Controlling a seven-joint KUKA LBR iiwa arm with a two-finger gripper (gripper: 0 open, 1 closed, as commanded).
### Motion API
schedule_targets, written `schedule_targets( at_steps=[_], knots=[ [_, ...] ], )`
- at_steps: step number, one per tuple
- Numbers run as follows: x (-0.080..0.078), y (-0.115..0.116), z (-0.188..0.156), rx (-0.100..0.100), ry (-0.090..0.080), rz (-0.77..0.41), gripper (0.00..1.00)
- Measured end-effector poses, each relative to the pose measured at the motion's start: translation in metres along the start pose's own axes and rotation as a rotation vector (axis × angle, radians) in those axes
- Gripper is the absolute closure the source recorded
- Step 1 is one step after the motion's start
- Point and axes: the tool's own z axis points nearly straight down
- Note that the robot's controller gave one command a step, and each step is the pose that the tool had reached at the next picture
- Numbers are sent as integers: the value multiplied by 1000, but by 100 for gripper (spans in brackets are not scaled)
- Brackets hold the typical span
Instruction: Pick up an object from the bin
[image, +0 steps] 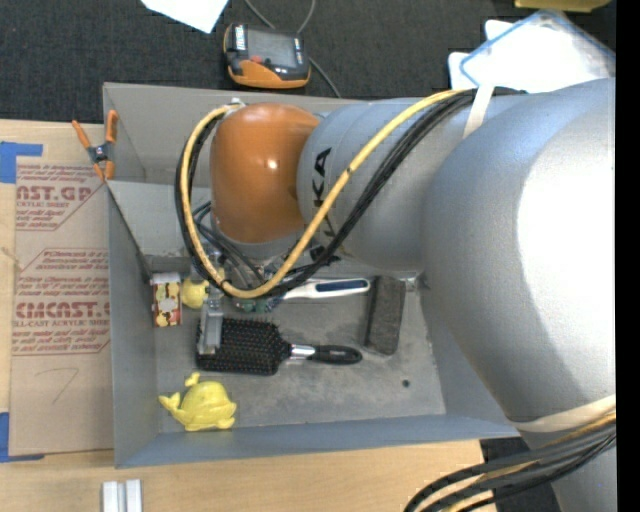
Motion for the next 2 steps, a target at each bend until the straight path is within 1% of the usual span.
schedule_targets(
  at_steps=[1,2],
  knots=[
    [0,0,0,0,-1,0,0],
    [25,2,95,-1,4,42,0]
  ],
)
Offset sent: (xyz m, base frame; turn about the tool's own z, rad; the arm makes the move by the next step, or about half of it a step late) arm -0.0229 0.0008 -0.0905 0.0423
